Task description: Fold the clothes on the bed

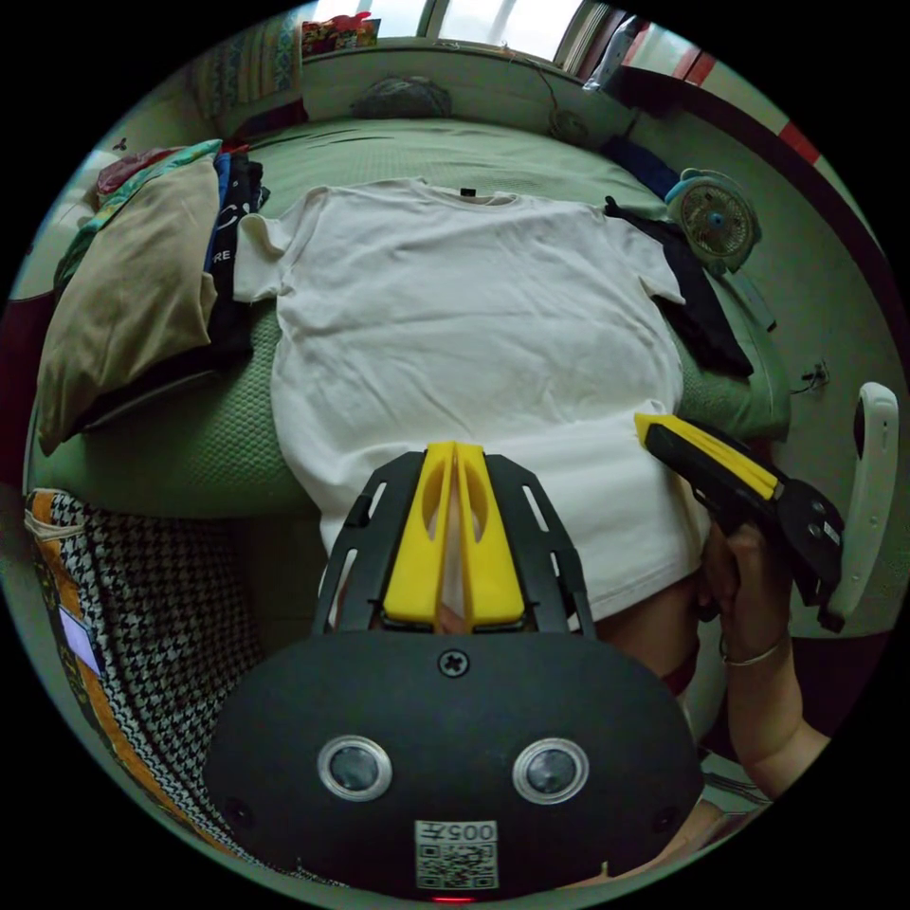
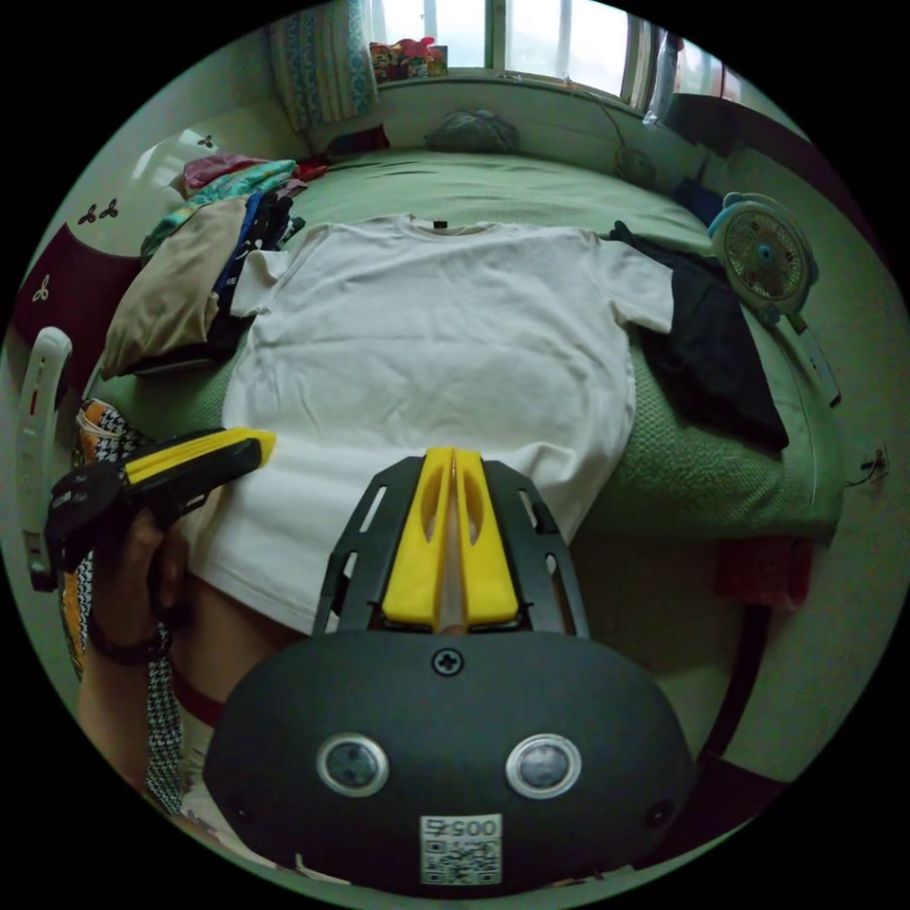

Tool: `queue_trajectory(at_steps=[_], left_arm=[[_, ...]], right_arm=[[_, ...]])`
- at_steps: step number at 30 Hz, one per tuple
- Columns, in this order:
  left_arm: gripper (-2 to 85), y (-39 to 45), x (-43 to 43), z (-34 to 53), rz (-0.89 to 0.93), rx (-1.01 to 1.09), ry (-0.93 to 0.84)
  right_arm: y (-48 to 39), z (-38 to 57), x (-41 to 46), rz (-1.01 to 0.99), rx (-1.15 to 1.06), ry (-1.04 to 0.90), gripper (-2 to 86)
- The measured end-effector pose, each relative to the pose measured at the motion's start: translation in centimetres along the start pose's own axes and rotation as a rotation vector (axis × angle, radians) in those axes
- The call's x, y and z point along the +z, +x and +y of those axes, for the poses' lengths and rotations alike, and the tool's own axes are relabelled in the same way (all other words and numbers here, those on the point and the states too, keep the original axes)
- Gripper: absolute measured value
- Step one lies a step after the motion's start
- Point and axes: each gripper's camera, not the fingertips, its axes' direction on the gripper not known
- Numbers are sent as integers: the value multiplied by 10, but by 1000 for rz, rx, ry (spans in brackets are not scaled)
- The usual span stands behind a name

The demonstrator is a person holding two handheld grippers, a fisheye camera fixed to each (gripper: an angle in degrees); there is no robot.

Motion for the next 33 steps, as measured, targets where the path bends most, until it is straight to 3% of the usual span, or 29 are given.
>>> queue_trajectory(at_steps=[33], left_arm=[[-6,-5,5,-5,-8,-1,1]], right_arm=[[-1,-4,-1,-8,4,1,-10]])
